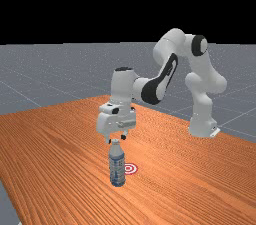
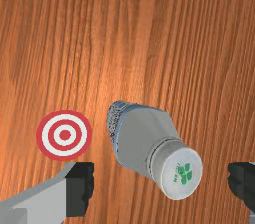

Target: Pick up the bottle and put it on the marker

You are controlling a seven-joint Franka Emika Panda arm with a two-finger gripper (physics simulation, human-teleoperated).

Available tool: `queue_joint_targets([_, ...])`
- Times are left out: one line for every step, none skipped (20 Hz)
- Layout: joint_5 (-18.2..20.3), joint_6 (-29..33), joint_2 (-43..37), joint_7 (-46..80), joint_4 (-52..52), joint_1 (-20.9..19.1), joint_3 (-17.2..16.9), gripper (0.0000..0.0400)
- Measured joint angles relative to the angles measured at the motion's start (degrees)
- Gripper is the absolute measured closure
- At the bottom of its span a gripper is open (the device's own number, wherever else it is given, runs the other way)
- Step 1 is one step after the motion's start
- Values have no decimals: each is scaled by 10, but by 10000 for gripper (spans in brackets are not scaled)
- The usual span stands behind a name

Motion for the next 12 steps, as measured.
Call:
queue_joint_targets([2, -13, 1, -3, 3, -1, 1, 0])
queue_joint_targets([2, -44, 5, -3, 17, -2, 1, 0])
queue_joint_targets([2, -16, -2, -3, -1, -2, 1, 0])
queue_joint_targets([2, -30, 0, -3, 5, -2, 1, 0])
queue_joint_targets([3, -56, 5, -3, 20, -2, 2, 0])
queue_joint_targets([3, -50, 4, -3, 16, -2, 2, 0])
queue_joint_targets([-20, -90, 16, 15, 43, 10, -11, 0])
queue_joint_targets([-21, -89, 16, 16, 43, 11, -12, 0])
queue_joint_targets([-21, -88, 17, 16, 42, 11, -11, 0])
queue_joint_targets([-28, -90, 19, 24, 44, 16, -15, 0])
queue_joint_targets([-35, -92, 20, 33, 45, 22, -18, 0])
queue_joint_targets([-6, -127, 32, 14, 72, 10, -1, 0])
